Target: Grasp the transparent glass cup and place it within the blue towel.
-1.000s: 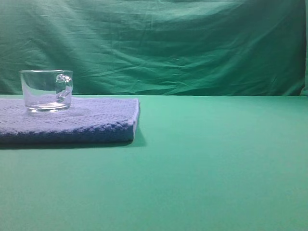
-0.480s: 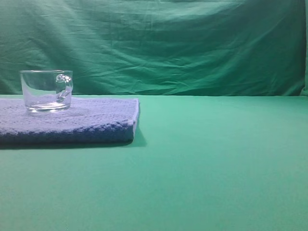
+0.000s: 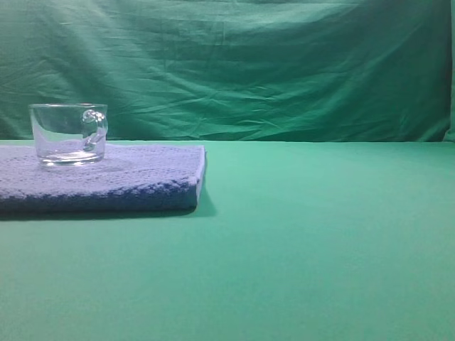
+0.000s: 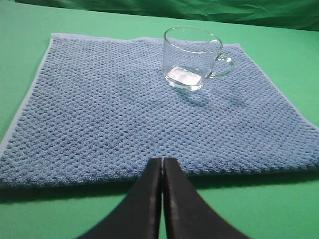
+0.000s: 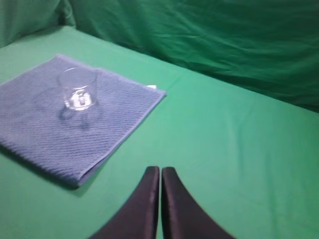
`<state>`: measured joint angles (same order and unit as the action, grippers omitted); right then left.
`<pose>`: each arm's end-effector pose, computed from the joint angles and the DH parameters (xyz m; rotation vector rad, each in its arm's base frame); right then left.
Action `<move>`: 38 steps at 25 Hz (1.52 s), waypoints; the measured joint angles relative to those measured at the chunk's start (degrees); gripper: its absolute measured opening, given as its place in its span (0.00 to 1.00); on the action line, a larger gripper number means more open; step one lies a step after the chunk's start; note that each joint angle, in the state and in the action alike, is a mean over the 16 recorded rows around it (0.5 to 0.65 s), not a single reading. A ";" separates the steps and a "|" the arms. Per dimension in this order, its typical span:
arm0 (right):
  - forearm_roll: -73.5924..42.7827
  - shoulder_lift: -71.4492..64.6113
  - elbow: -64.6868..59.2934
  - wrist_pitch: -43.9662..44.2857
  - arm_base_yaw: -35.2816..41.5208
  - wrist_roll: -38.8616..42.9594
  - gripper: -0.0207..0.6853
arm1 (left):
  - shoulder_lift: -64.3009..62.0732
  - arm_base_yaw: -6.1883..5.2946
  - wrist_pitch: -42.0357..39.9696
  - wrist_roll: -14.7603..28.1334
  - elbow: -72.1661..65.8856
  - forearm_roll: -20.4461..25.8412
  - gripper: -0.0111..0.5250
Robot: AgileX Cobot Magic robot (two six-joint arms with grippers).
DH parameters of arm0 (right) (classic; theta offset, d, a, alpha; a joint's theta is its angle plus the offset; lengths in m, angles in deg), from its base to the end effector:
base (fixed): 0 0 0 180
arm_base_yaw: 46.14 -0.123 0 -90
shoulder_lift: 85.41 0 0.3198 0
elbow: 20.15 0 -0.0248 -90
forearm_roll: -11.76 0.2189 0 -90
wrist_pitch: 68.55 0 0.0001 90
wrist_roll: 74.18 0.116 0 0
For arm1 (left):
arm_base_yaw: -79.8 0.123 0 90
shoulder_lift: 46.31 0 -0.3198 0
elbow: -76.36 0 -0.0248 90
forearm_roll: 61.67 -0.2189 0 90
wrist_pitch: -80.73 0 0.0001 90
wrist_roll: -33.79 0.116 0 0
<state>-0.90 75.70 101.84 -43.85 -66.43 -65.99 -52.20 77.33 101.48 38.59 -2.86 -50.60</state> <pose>0.0209 -0.0036 0.2780 -0.2960 1.7401 0.1339 0.0090 -0.0083 0.1682 -0.0021 1.8438 -0.1608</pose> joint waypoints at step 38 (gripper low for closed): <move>0.83 12.48 -21.62 -2.37 17.16 1.66 0.03 | 0.00 0.00 0.00 0.00 0.00 0.00 0.02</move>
<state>-0.07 88.18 80.22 -46.21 -49.27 -64.33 -52.20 77.33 101.48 38.59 -2.86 -50.60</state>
